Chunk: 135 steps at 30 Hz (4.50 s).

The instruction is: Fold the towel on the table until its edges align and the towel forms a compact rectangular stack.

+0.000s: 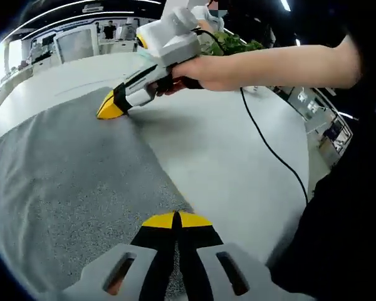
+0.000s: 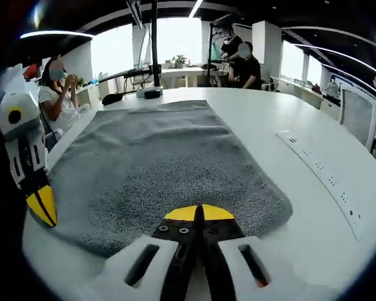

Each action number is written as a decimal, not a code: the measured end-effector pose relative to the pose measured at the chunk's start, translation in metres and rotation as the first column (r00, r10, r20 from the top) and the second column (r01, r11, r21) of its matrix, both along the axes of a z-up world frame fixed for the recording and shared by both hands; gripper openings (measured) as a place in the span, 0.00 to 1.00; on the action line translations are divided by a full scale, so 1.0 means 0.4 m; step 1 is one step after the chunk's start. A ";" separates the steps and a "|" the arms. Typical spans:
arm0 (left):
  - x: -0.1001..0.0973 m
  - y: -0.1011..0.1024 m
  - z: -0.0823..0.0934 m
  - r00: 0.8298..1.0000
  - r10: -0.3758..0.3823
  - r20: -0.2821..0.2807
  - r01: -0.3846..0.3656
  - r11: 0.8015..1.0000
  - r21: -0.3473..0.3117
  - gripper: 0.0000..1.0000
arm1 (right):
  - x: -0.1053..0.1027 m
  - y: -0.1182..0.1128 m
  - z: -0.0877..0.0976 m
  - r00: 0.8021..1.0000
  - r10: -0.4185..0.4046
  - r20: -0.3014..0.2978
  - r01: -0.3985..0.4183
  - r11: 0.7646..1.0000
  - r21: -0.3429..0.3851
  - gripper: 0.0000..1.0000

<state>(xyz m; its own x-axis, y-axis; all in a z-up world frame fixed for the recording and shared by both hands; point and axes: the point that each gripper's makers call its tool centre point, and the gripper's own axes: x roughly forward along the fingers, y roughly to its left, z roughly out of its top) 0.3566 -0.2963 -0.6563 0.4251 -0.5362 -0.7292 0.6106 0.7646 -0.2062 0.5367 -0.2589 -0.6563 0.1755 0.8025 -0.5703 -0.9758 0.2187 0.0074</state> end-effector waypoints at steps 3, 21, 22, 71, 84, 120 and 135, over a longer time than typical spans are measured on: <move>0.001 0.004 -0.002 1.000 0.017 -0.007 -0.017 1.000 0.000 0.00 | 0.002 -0.005 -0.001 1.000 -0.008 -0.021 0.009 1.000 0.019 0.00; -0.012 -0.010 -0.004 0.931 -0.363 0.042 0.326 0.877 0.354 0.00 | 0.012 -0.080 -0.004 0.985 -0.170 0.008 0.170 0.982 -0.088 0.00; -0.010 -0.008 -0.004 0.931 -0.363 0.037 0.328 0.876 0.353 0.00 | 0.013 -0.091 -0.003 0.983 -0.181 0.011 0.182 0.980 -0.087 0.00; -0.054 0.078 -0.003 0.976 -0.216 0.036 0.201 0.950 0.238 0.01 | -0.141 -0.304 -0.002 0.884 -0.462 -0.065 0.452 0.883 -0.128 0.00; -0.065 0.090 -0.005 0.978 -0.209 0.029 0.196 0.950 0.244 0.01 | -0.189 -0.328 -0.005 0.893 -0.450 -0.015 0.440 0.880 -0.180 0.00; -0.074 0.153 -0.007 0.973 -0.231 0.017 0.211 0.915 0.345 0.01 | -0.312 -0.326 -0.022 0.983 -0.163 0.087 0.183 0.780 -0.598 0.00; -0.055 0.197 -0.007 0.985 -0.171 0.016 0.157 0.934 0.320 0.01 | -0.360 -0.322 -0.021 0.950 -0.309 -0.045 0.218 0.761 -0.611 0.00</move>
<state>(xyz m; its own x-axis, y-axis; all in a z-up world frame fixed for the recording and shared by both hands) 0.3346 -0.2176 -0.6592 0.3856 -0.3456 -0.8555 0.7358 0.6746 0.0591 0.3927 -0.3875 -0.6648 0.2144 0.2309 -0.9491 -0.8777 0.4719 -0.0835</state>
